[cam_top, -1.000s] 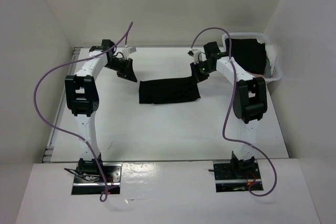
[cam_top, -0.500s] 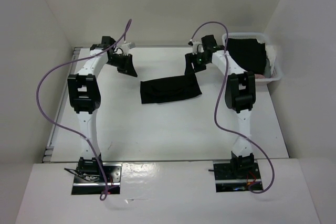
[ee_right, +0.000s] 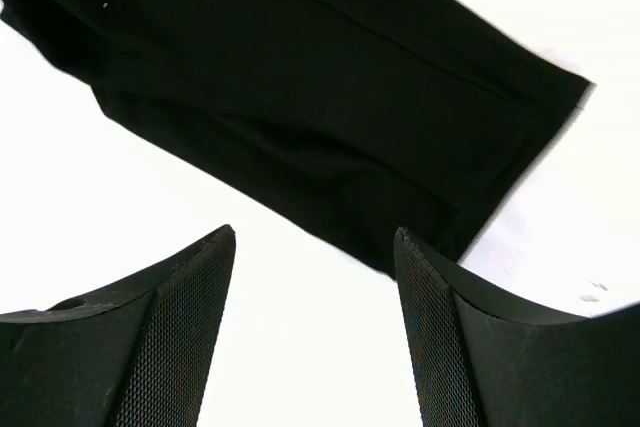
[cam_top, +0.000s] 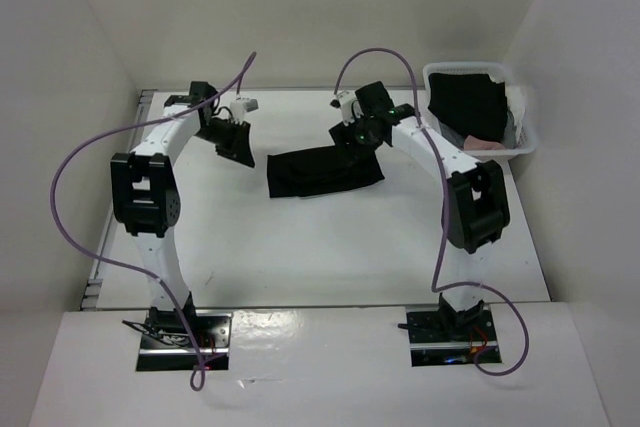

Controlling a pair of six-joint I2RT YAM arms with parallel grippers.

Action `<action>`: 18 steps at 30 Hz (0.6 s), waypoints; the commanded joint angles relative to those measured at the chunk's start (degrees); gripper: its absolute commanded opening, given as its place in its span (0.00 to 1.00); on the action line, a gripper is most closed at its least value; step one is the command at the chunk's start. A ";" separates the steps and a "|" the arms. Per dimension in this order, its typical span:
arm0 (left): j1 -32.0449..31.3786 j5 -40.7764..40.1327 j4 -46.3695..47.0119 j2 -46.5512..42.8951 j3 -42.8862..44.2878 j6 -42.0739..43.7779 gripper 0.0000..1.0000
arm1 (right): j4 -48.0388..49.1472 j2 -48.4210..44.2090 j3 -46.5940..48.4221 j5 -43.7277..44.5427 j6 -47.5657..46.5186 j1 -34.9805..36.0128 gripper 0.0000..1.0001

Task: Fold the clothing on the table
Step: Fold the skirt

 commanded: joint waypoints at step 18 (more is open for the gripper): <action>2.14 -15.14 6.24 -23.79 -12.84 -11.87 1.00 | 19.98 -3.91 -14.66 41.25 -10.73 23.57 0.85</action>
